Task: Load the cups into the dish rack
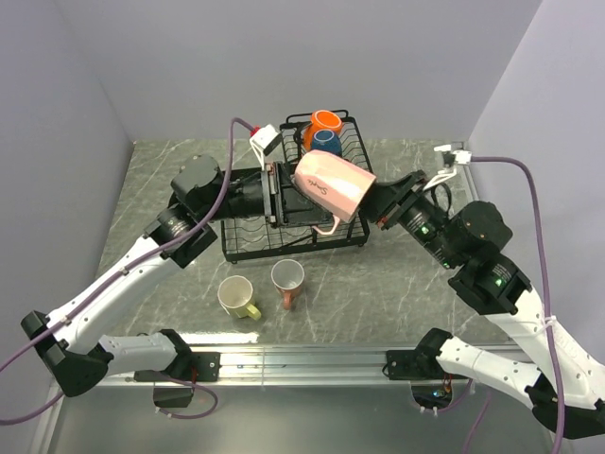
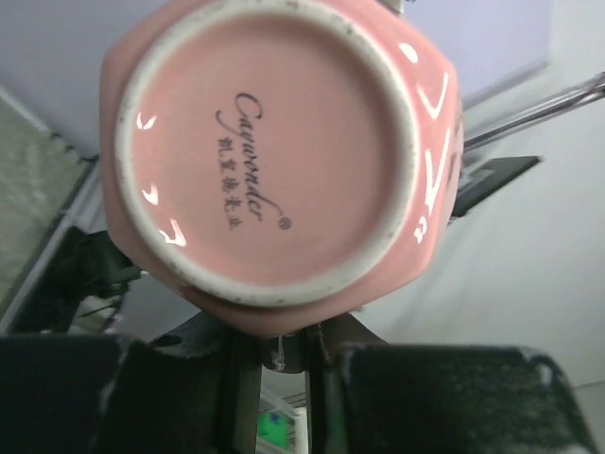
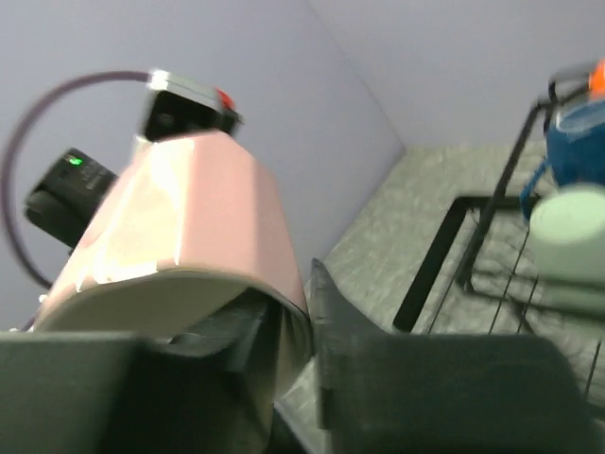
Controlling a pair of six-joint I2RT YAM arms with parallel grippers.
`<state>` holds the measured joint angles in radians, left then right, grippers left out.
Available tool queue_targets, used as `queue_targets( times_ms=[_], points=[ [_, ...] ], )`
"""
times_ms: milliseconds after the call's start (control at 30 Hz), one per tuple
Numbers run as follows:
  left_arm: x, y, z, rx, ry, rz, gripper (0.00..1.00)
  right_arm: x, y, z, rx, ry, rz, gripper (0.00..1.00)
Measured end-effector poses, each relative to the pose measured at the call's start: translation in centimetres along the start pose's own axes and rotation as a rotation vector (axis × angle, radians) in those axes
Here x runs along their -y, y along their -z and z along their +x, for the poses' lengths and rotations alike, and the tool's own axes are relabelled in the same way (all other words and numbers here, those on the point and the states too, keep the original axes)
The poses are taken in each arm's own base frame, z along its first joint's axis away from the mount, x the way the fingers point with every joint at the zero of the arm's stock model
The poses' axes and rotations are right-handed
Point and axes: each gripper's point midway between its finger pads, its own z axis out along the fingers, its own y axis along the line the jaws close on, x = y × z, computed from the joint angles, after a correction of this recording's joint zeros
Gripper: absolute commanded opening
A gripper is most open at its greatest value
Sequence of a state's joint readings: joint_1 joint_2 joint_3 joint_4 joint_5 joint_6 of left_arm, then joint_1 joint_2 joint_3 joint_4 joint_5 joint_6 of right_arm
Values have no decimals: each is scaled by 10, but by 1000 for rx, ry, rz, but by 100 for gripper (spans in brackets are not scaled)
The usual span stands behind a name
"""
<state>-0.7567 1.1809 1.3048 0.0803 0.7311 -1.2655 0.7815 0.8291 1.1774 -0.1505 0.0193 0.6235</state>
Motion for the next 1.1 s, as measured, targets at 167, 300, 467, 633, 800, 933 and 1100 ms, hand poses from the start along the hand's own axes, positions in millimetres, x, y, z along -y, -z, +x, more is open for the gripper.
queue_targets(
  times_ms=[167, 300, 467, 633, 800, 933, 1100],
  points=[
    [-27, 14, -23, 84, -137, -161, 0, 15, 3, 31, -119, -14, 68, 69],
    [-61, 49, -63, 234, -195, -340, 0, 35, 7, 53, -205, -2, 150, 72],
    [-81, 90, -102, 370, -276, -538, 0, 46, 21, 64, -255, 8, 200, 73],
    [-88, 121, -129, 465, -373, -754, 0, 53, 42, 62, -262, 17, 242, 73],
    [-135, 157, -149, 532, -408, -1032, 0, 61, 65, 59, -257, 25, 284, 73],
    [-198, 172, -155, 478, -389, -1223, 0, 70, 85, 59, -259, 34, 320, 72],
    [-283, 183, -143, 317, -343, -1403, 0, 81, 106, 60, -265, 47, 373, 71]
  ],
)
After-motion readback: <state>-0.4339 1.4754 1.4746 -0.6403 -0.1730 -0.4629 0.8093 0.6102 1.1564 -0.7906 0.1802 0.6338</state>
